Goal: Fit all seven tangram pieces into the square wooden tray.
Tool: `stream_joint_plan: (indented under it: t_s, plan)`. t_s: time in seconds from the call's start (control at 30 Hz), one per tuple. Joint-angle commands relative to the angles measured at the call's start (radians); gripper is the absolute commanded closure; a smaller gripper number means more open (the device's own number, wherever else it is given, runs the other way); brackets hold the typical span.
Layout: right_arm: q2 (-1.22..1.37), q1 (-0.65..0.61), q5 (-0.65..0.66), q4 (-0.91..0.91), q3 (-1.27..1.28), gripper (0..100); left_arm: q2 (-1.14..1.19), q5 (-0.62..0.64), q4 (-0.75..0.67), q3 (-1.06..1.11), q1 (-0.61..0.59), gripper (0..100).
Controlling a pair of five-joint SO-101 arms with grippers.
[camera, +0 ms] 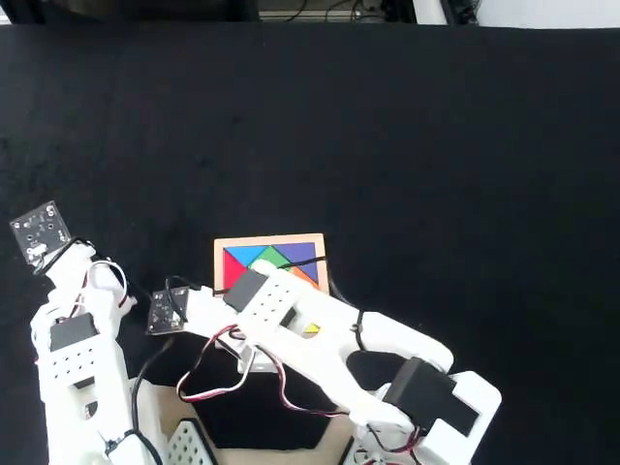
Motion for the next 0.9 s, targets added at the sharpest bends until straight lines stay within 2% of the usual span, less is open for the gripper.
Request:
stream_joint_plan:
  t_s: [0.0, 0.43, 0.63, 0.87]
  plan:
    - [0.027, 0.012, 0.008, 0.009, -0.047, 98.7, -0.011, 0.005, -0.017, -0.025, 0.012, 97]
    - [0.165, 0.020, 0.008, 0.020, -0.180, 98.7, -0.011, 0.005, -0.017, -0.025, 0.012, 97]
    - [0.223, 0.086, 0.064, 0.086, -0.280, 98.7, -0.011, 0.005, -0.017, -0.025, 0.012, 97]
    - [0.294, 0.117, 0.071, 0.097, -0.344, 98.7, -0.011, 0.005, -0.017, -0.025, 0.013, 97]
